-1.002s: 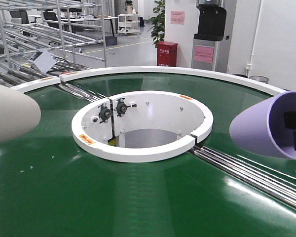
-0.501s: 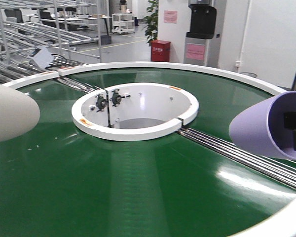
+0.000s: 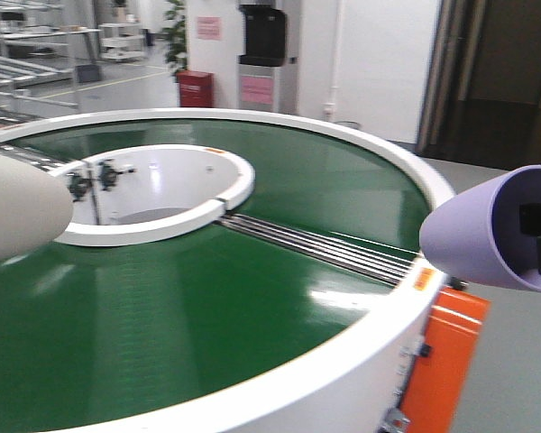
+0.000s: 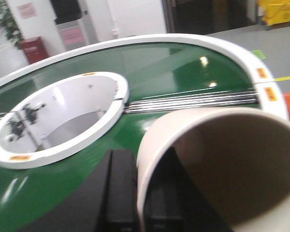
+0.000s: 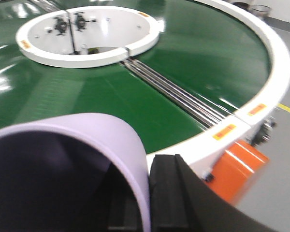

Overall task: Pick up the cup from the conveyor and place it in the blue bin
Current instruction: 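Drive away from the conveyor toward the cart holding both cups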

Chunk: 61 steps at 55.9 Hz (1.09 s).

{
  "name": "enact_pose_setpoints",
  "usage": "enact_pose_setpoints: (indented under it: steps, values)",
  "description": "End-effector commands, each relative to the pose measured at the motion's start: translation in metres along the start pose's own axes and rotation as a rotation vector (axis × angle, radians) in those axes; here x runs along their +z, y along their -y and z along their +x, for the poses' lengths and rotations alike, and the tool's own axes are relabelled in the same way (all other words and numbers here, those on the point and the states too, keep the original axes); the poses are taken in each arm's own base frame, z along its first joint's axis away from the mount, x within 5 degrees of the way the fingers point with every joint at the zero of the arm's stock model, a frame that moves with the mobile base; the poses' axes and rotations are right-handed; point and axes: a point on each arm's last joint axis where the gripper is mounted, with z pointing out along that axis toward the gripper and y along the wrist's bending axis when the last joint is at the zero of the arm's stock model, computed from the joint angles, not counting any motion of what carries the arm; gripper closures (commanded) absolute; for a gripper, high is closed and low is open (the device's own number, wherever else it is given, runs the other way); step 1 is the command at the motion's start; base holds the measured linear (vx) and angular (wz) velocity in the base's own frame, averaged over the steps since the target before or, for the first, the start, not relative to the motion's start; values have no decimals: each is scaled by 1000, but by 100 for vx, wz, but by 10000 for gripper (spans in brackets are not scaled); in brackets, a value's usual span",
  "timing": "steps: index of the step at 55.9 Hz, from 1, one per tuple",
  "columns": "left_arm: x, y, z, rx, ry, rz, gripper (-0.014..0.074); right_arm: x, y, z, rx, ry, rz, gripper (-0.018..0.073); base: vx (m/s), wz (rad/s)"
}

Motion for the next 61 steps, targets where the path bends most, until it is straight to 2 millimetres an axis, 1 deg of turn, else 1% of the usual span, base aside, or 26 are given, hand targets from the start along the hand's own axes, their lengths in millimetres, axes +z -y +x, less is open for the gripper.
enact_pose_setpoints:
  steps: [1,38,61]
  values:
    - [-9,-2,-16,-17,119,-26,596,-10,1,-17,-4,133,13,568,-13,-54]
    - [-9,-2,-16,-17,119,-26,596,-10,1,-17,-4,131,13,568,-7,-61]
    - [-9,-2,-16,-17,119,-26,596,-10,1,-17,-4,131,13,568,7,-41]
